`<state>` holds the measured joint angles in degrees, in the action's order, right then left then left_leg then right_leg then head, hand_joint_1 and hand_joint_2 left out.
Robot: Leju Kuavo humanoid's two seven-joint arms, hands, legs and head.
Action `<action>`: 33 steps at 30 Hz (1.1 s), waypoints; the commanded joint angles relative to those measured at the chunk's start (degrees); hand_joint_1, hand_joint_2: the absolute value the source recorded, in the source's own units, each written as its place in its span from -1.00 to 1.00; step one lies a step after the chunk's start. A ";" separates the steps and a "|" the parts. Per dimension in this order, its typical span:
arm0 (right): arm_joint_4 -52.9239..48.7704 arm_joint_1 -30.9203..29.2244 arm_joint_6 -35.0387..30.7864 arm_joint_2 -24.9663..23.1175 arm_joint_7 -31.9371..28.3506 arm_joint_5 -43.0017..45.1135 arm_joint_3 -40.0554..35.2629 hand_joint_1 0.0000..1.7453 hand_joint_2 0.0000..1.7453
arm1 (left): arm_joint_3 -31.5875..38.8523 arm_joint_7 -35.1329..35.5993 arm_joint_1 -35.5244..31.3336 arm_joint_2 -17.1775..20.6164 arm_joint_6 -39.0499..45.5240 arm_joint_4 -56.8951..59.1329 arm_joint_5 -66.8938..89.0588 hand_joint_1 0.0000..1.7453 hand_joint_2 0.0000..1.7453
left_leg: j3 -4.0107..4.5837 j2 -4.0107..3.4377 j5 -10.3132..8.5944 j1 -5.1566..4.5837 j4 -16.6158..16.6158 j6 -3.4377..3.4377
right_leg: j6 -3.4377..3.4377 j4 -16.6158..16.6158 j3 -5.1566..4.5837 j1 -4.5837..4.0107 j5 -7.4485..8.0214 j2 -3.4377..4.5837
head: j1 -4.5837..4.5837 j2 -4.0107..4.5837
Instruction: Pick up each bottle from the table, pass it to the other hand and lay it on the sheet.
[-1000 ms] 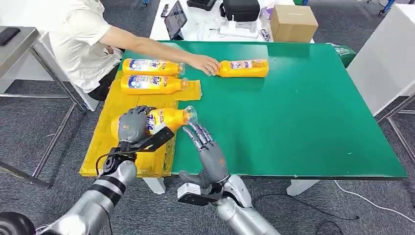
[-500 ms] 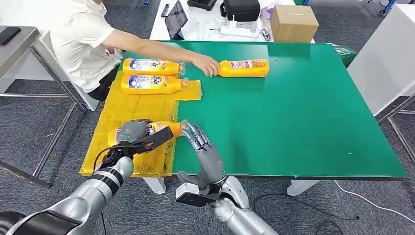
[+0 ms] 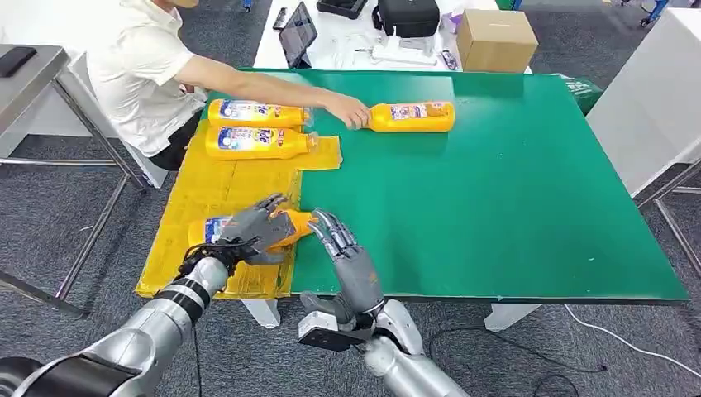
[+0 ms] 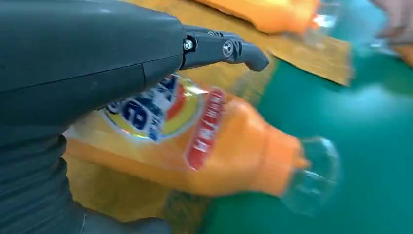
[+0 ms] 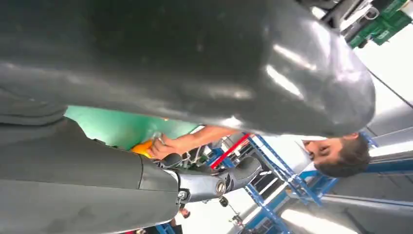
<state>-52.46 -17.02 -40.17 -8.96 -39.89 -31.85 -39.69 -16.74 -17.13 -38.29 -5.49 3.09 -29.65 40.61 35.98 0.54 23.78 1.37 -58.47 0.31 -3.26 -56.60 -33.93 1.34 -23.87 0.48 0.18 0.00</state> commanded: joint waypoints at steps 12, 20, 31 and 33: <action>-5.61 4.31 0.17 2.15 -0.11 -3.88 7.30 -1.00 -1.00 | -1.21 -10.74 25.86 -0.64 23.27 -49.76 -13.02 -1.00 1.00 | 0.03 -0.07 0.14 -0.01 0.00 -0.02 | 0.08 0.03 -0.10 -0.02 -0.07 0.01 | 0.00 0.00; -5.61 4.31 0.17 2.15 -0.11 -3.88 7.30 -1.00 -1.00 | -1.21 -10.74 25.86 -0.64 23.27 -49.76 -13.02 -1.00 1.00 | 0.04 -0.04 0.09 -0.02 0.02 -0.03 | 0.10 0.04 -0.08 -0.01 -0.07 -0.05 | 0.00 0.00; -17.25 11.35 0.17 1.63 -0.11 -15.75 20.65 -1.00 1.00 | 2.71 -12.40 31.19 -1.21 24.74 -57.91 -38.05 -1.00 1.00 | -0.08 -0.03 0.17 -0.01 0.02 -0.07 | 0.15 0.05 0.06 -0.04 -0.15 -0.09 | -0.04 0.00; -19.53 13.24 0.17 1.39 -0.11 -23.56 27.72 -1.00 1.00 | 3.98 -9.81 32.66 -0.84 21.29 -58.80 -45.13 -1.00 1.00 | -0.04 0.02 0.14 -0.01 0.03 -0.06 | 0.13 0.06 0.03 -0.03 -0.13 -0.13 | -0.02 0.00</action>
<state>-62.28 -9.79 -40.15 -7.87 -39.89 -40.71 -30.81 -16.70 -31.08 -10.12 -6.49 30.77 -82.51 14.15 36.11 0.51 23.84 1.38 -58.47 0.36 -3.25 -56.58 -34.12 1.34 -23.91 0.50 0.15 0.00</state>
